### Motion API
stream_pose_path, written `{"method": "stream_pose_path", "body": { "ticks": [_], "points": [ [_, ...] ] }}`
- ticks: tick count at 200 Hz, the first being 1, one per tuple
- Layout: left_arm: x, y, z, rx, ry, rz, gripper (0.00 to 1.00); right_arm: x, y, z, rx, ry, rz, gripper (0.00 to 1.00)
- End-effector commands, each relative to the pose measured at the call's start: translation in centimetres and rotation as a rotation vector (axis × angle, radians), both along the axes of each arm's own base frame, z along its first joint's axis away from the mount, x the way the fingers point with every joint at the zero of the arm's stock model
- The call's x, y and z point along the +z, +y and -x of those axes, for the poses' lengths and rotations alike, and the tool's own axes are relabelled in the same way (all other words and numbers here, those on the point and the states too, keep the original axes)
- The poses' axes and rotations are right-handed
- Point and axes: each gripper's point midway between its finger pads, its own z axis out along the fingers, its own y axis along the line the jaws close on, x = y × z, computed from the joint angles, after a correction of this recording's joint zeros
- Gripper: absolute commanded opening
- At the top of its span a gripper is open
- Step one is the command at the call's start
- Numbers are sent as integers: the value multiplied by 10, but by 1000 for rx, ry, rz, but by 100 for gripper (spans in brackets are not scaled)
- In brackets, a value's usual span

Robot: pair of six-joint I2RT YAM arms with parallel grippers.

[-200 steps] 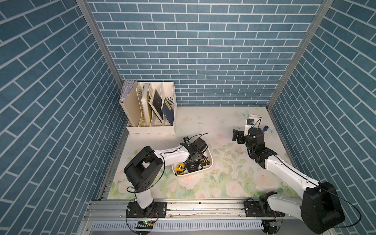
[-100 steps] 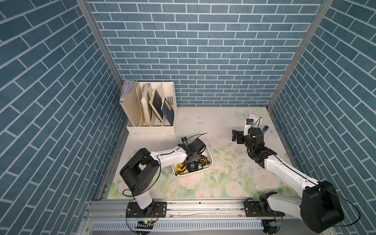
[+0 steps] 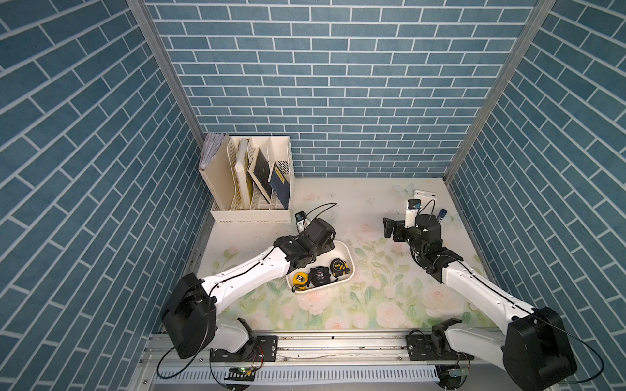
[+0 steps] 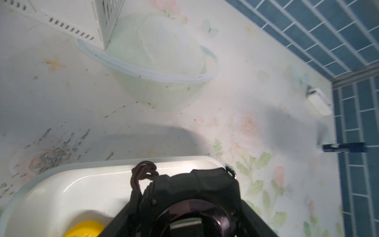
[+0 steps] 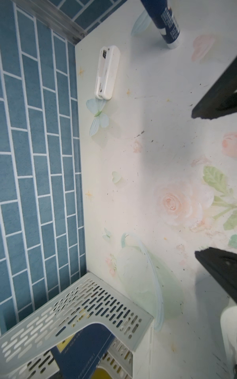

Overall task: Take the tape measure out of the storage box
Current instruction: Pick up the tape measure from the storage box.

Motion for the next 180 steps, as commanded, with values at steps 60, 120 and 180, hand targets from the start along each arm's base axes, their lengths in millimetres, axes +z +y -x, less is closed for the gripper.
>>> {"method": "stream_pose_path", "body": {
  "ticks": [60, 120, 180],
  "points": [
    [109, -46, -25, -237, -301, 440, 0, 29, 19, 34, 123, -51, -226, 99],
    [125, -65, -38, -351, -292, 551, 0, 48, 41, 60, 313, -135, -277, 98],
    [125, -63, -41, -354, -290, 668, 0, 57, 66, 84, 482, -159, -313, 92]
  ]
}}
